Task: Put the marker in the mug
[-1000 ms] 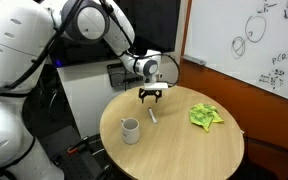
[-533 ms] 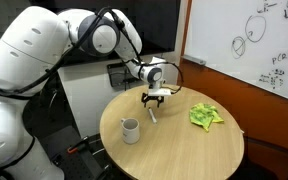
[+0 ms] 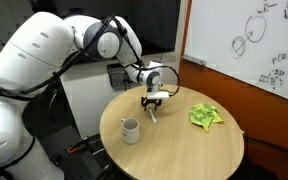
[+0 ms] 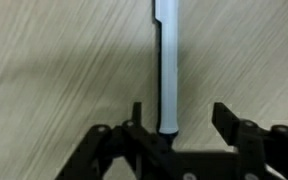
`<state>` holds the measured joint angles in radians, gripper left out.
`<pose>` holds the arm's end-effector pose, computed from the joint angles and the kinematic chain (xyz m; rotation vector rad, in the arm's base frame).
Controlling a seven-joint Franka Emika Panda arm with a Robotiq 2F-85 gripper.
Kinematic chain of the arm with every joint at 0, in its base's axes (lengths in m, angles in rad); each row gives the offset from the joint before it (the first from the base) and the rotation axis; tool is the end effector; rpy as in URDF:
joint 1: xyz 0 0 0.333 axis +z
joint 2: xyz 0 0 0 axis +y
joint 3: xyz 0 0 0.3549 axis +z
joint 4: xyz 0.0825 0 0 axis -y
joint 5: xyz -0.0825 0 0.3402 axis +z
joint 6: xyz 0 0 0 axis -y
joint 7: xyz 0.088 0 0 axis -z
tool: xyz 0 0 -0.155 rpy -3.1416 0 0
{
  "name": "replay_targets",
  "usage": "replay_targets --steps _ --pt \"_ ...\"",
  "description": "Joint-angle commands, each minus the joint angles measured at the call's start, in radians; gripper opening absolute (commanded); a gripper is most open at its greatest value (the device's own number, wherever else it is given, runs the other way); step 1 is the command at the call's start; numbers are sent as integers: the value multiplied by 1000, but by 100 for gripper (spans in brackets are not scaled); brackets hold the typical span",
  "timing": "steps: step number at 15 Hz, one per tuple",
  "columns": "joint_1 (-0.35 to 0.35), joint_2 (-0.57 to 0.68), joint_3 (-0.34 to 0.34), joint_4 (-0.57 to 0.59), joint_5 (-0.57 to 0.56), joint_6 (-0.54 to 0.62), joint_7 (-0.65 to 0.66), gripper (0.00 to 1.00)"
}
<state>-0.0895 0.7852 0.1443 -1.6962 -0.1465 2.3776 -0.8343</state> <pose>0.6556 0.0209 0.1483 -2.7449 -1.4339 0.1280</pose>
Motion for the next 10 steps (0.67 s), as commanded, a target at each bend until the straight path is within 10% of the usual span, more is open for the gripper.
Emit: replay_targets --steps 1,8,10 --pt "15 24 -17 29 -29 4 35 52" --pt "12 46 -14 52 -29 0 30 3" --pt "4 39 -7 50 -36 -6 -6 5"
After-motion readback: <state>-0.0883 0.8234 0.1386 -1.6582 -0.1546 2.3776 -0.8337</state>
